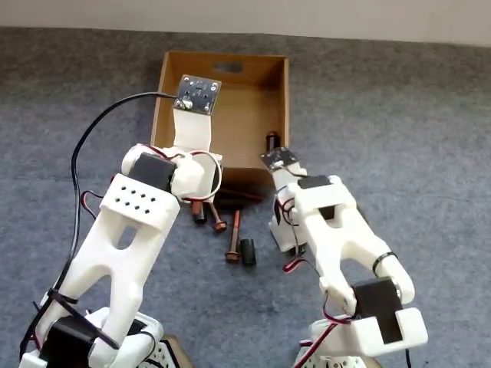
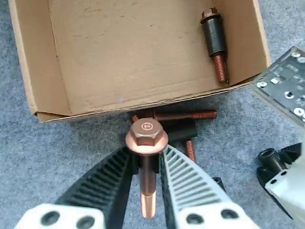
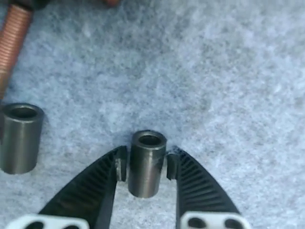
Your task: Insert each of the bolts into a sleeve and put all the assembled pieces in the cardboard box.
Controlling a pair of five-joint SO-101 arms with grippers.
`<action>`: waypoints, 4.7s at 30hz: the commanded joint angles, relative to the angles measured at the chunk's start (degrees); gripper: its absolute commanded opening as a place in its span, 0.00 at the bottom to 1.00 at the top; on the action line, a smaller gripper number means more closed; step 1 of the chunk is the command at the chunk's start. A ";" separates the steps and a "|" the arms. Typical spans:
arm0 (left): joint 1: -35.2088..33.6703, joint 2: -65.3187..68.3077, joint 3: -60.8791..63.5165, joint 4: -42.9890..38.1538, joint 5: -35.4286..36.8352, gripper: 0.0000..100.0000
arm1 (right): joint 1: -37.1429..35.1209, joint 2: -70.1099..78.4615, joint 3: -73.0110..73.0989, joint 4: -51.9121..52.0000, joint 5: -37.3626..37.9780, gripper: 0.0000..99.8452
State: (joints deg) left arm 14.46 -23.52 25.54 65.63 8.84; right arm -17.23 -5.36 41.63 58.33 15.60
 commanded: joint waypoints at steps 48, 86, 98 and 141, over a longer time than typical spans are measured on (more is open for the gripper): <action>0.48 -9.80 -8.13 -0.26 0.09 0.01 | -0.31 -56.22 21.14 -19.91 -5.80 0.01; 12.53 -27.56 -4.44 -35.60 0.35 0.01 | -10.59 -56.13 10.33 -43.21 -11.96 0.01; 12.62 -27.21 3.30 -44.84 0.44 0.01 | -10.59 -56.40 10.33 -43.21 -11.96 0.01; 12.26 -24.75 1.71 -43.96 0.09 0.01 | -10.59 -56.40 10.33 -43.12 -11.96 0.01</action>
State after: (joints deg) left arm 26.51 -49.01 30.29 22.29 8.92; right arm -27.60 -60.22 52.70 16.48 4.26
